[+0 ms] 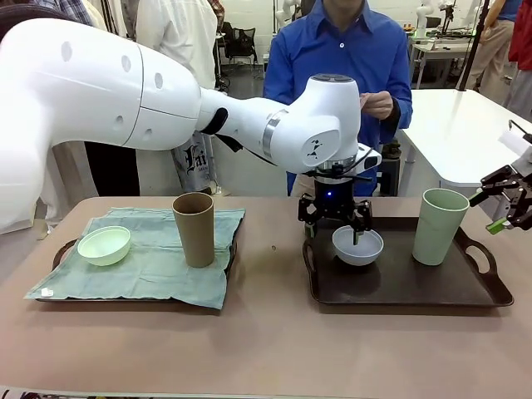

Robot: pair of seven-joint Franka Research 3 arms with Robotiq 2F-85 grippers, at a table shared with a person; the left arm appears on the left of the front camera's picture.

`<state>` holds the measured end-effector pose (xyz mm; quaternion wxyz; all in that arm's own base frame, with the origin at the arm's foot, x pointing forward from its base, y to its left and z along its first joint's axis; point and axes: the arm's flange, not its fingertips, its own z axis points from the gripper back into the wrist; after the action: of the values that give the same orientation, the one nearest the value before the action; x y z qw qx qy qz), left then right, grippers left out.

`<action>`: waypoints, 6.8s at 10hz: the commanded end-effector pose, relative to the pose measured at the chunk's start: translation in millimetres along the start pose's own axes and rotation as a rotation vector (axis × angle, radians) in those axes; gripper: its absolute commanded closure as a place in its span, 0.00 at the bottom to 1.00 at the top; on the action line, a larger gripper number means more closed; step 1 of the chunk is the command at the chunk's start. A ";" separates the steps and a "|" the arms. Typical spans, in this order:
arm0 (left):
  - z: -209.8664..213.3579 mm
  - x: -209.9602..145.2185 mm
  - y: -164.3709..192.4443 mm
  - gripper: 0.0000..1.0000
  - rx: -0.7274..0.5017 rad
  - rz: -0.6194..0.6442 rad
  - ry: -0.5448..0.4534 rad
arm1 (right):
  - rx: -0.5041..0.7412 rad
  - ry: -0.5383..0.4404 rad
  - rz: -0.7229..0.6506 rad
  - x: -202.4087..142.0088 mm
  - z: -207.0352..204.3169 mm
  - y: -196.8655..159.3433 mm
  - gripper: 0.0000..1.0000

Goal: Set up a tray with a mat and arrange the tableware.
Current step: Pick up the Picnic Bowl and Reusable plastic cup from the Handle tray in front of the human's position and hold them in the air, then place the Picnic Bowl and Reusable plastic cup back onto the Handle tray in front of the human's position.

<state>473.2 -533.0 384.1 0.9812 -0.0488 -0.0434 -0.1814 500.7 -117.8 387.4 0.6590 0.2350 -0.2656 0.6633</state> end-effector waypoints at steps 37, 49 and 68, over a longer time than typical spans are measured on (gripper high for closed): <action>13.3 45.7 -9.0 1.00 0.133 0.198 -0.165 | 0.091 -0.212 0.115 74.6 12.9 12.6 1.00; 178.4 2.0 -54.0 1.00 0.171 0.317 -0.383 | 0.047 -0.180 0.194 130.7 82.5 45.3 1.00; 182.2 -3.6 -45.1 1.00 0.180 0.328 -0.343 | 0.047 -0.180 0.194 130.7 82.5 45.3 1.00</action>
<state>441.3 -553.3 566.2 0.9785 0.0020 -0.2062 0.0008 452.2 -76.2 533.9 0.5629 0.2815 -0.3270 0.7050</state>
